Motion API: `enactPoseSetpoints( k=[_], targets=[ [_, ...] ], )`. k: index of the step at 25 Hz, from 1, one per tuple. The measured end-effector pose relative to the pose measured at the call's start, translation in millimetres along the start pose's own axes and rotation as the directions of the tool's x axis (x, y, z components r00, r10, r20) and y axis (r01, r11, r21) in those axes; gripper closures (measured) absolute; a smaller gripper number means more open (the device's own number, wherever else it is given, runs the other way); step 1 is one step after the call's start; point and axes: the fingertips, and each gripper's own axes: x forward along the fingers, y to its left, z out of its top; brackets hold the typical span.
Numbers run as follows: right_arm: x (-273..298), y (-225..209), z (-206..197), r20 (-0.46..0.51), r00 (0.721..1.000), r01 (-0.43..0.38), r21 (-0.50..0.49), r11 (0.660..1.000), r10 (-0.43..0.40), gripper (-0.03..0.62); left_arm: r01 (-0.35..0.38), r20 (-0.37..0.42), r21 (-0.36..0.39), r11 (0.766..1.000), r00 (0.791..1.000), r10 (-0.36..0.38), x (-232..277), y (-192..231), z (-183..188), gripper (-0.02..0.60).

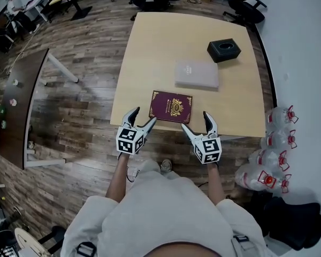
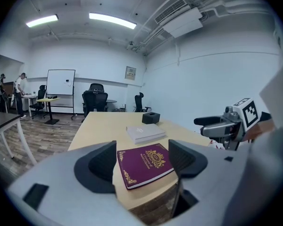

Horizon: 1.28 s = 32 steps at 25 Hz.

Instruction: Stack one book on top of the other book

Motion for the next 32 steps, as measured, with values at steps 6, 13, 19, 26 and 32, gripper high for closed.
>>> enactPoseSetpoints(
  k=[6,13,19,26,32],
  targets=[
    [14,-6,-2,-0.013,1.000,0.009,0.019,1.000,-0.009,0.162,0.015,-0.020,-0.011,1.000,1.000,-0.015,13,9,-5,0.224],
    [42,-16,1,-0.036,0.998,0.043,0.030,0.999,-0.042,0.163,0.050,-0.040,-0.020,0.999,0.998,-0.050,35,30,-7,0.224],
    [70,-22,5,-0.062,0.995,0.085,0.037,0.996,-0.083,0.163,0.069,-0.050,-0.024,0.997,0.996,-0.070,50,64,-1,0.224],
    [103,-11,14,-0.077,0.990,0.119,0.050,0.992,-0.115,0.163,0.120,-0.075,-0.040,0.992,0.990,-0.122,59,92,-6,0.224],
    [119,-6,10,-0.111,0.983,0.155,0.056,0.986,-0.148,0.162,0.171,-0.103,-0.047,0.984,0.979,-0.175,66,107,-14,0.224]
  ],
)
